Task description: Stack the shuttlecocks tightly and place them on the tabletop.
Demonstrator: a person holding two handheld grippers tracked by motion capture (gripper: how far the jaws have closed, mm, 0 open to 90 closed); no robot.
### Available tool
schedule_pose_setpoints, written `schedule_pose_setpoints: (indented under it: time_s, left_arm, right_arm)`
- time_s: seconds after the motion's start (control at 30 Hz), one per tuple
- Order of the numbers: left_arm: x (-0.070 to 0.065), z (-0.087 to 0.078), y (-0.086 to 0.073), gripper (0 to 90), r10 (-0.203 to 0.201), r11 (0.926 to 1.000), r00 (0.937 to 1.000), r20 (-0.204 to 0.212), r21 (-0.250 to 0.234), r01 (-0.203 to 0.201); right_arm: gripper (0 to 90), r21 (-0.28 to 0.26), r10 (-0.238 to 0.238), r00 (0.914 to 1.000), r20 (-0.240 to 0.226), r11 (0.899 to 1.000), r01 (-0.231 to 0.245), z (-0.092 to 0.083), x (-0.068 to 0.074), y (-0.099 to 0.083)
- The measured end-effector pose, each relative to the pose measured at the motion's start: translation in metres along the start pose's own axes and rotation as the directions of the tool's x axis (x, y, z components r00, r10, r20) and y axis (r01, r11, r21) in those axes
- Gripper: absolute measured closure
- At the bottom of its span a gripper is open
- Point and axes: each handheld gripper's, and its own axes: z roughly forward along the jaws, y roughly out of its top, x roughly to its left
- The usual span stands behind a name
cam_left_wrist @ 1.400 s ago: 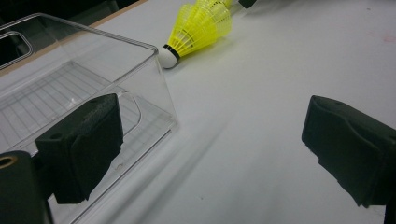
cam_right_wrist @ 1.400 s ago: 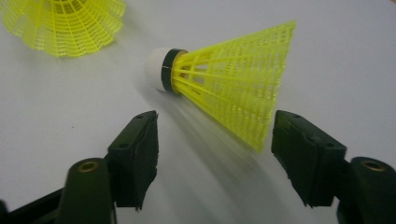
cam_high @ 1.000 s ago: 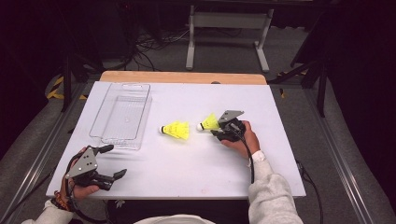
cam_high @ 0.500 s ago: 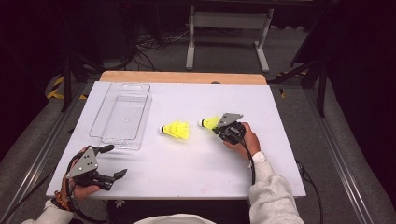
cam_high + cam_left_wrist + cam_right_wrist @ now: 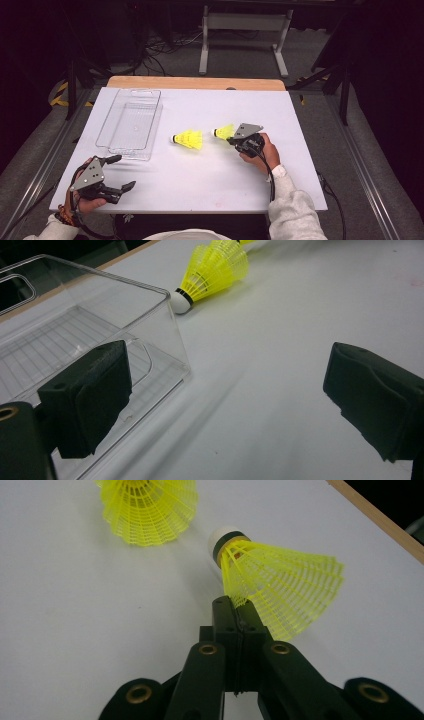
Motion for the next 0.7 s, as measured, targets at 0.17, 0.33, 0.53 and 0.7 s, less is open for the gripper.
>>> schedule_pose_setpoints:
  time_s: [0.17, 0.33, 0.53, 0.7]
  left_arm:
    - [0.0, -0.001, 0.0, 6.4, -0.004, 1.0, 1.0, -0.002, -0.006, 0.004]
    - [0.0, -0.001, 0.0, 6.4, -0.002, 1.0, 1.0, -0.001, -0.006, 0.002]
    - [0.0, -0.001, 0.001, 6.4, 0.006, 1.0, 1.0, -0.001, -0.003, -0.006]
    - [-0.001, -0.001, 0.0, 6.4, 0.001, 1.0, 1.0, -0.001, -0.006, -0.001]
  right_arm:
    - [90.0, -0.016, -0.014, 0.9998, -0.011, 1.0, 0.014, -0.004, 0.005, 0.003]
    - [90.0, -0.032, -0.036, 0.9989, -0.03, 0.999, 0.035, -0.007, 0.011, 0.008]
    - [90.0, -0.047, -0.054, 0.9971, -0.054, 0.998, 0.051, -0.007, 0.019, 0.013]
    - [90.0, -0.061, -0.065, 0.9953, -0.071, 0.996, 0.061, -0.003, 0.025, 0.018]
